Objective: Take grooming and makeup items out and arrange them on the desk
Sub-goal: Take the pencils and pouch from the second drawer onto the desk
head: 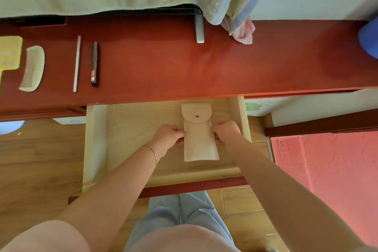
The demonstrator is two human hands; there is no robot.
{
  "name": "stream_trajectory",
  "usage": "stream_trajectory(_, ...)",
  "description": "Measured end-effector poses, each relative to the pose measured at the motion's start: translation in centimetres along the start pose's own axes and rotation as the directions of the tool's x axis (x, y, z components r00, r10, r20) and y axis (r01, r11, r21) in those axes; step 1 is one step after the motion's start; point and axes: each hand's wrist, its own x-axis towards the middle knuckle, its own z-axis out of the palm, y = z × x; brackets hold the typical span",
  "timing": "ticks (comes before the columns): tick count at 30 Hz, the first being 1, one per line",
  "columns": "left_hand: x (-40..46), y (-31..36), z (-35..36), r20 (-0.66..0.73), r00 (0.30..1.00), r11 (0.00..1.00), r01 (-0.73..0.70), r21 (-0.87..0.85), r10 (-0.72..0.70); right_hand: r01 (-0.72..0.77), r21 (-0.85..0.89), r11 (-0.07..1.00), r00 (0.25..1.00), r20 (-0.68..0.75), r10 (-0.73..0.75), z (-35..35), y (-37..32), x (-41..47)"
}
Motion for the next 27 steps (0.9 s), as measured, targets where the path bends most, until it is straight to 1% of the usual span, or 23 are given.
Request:
stream_trajectory(3,-1.2,0.6,-2.1,0.089,0.996,0.998,-0.022,0.06,0.017,-0.03,0.178,0.984,0.986,0.168,0.0,-0.4,-0.5,-2.1)
stream_trajectory(5,-2.2,0.9,-3.4,0.153,0.988,0.994,-0.049,0.1,0.034,-0.047,0.236,0.971,0.961,0.275,-0.021,-0.8,-0.8,-3.7)
stream_trajectory(7,-3.1,1.2,-4.6,0.226,0.973,0.987,-0.068,0.144,0.034,-0.025,0.193,0.981,0.933,0.357,-0.047,-1.1,-0.8,-5.0)
stream_trajectory(9,-4.2,1.4,-5.7,0.298,0.954,0.979,-0.073,0.191,0.013,0.02,0.123,0.992,0.911,0.407,-0.069,-1.4,-0.8,-5.9)
stream_trajectory(11,-4.9,1.6,-6.5,0.354,0.935,0.973,-0.08,0.218,-0.003,0.072,0.085,0.994,0.894,0.437,-0.103,-1.6,-0.8,-6.5)
stream_trajectory(14,-5.7,2.0,-7.4,0.398,0.917,0.967,-0.103,0.231,0.002,0.15,0.046,0.988,0.874,0.46,-0.155,-2.0,-1.6,-7.2)
stream_trajectory(18,-6.4,2.9,-8.3,0.405,0.913,0.975,-0.138,0.174,0.057,0.232,0.023,0.973,0.864,0.455,-0.216,-2.4,-3.8,-7.9)
stream_trajectory(23,-6.6,5.0,-10.5,0.347,0.925,0.975,-0.199,0.098,0.154,0.297,0.036,0.954,0.855,0.434,-0.282,-1.8,-7.6,-8.0)
stream_trajectory(27,-6.3,7.2,-12.8,0.264,0.941,0.95,-0.261,0.171,0.211,0.315,0.052,0.948,0.836,0.458,-0.303,-0.6,-10.9,-7.6)
